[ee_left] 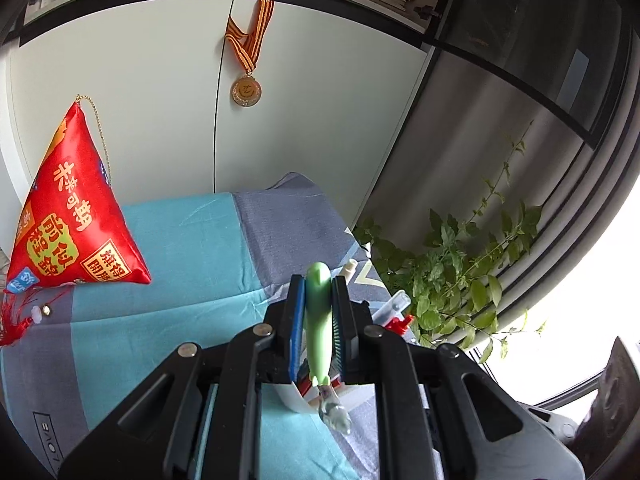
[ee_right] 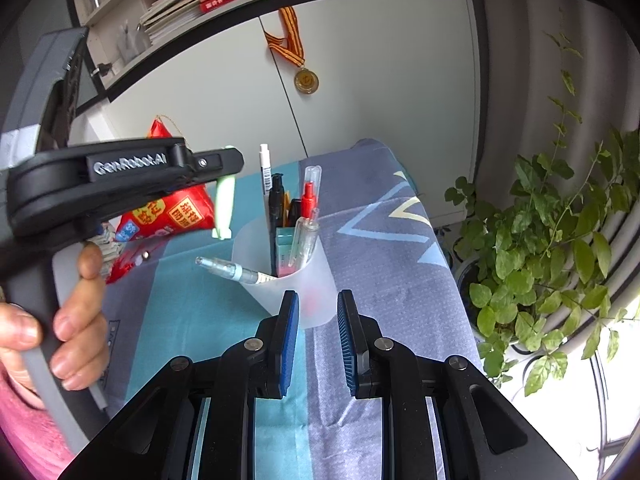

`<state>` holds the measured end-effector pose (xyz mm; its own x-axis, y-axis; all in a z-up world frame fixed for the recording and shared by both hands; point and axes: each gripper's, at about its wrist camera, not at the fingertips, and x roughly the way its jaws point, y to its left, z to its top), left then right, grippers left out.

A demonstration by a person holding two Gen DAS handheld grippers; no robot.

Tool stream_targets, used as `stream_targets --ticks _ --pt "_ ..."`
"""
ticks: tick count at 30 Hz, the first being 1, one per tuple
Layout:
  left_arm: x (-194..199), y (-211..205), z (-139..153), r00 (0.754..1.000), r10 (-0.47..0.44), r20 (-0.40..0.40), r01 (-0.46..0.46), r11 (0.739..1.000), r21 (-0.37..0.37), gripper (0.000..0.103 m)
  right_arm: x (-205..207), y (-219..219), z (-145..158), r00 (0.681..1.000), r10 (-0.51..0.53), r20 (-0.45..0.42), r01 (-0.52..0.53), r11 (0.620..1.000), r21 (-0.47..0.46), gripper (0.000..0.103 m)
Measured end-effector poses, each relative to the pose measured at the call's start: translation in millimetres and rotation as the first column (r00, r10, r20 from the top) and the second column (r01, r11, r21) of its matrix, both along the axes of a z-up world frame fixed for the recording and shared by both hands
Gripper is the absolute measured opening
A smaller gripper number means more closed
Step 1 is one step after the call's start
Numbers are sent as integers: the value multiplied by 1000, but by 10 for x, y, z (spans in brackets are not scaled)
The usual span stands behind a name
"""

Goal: Organize stationery
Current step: 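Carry the green highlighter to the cup and insert it with the left tool, then open the left tool to release the highlighter and withdraw it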

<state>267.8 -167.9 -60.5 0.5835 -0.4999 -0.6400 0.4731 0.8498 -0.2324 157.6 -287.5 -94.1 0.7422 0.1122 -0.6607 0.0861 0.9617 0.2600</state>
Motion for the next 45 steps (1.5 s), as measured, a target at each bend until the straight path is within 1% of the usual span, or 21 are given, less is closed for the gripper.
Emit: stream_targets --ticks 5,14,22,29,31,33,35,40,45 --pt "54 -11 -101 1000 1 -29 -1 1000 1 12 16 -36 -20 1000 -5 0 5 1000 8 21" --pt "40 -43 -175 999 -10 -37 10 1000 10 12 49 -20 -65 1000 4 -11 -4 1000 14 21" --pt "6 -82 -287 998 -14 -56 16 999 35 12 48 -18 -69 1000 0 -13 0 1000 17 21" --pt "-3 -61 -288 997 -17 -70 20 999 33 12 45 -33 -79 1000 -1 -17 2 1000 23 21" --pt "-9 -55 -275 997 -19 -69 21 999 29 13 48 -37 -78 1000 -1 -17 1 1000 23 21" --pt "-19 -47 -260 997 -21 -70 23 999 28 19 47 -39 -78 1000 0 -17 0 1000 23 21" --pt "-29 -30 -245 997 -20 -72 21 1000 23 29 50 -42 -76 1000 1 -17 0 1000 24 21" --pt "-75 15 -210 998 -17 -66 18 1000 14 29 48 -43 -73 1000 1 -15 -1 1000 23 21" --pt "-173 73 -150 1000 -2 -30 3 1000 28 29 40 -11 -67 1000 2 -11 -2 1000 23 21"
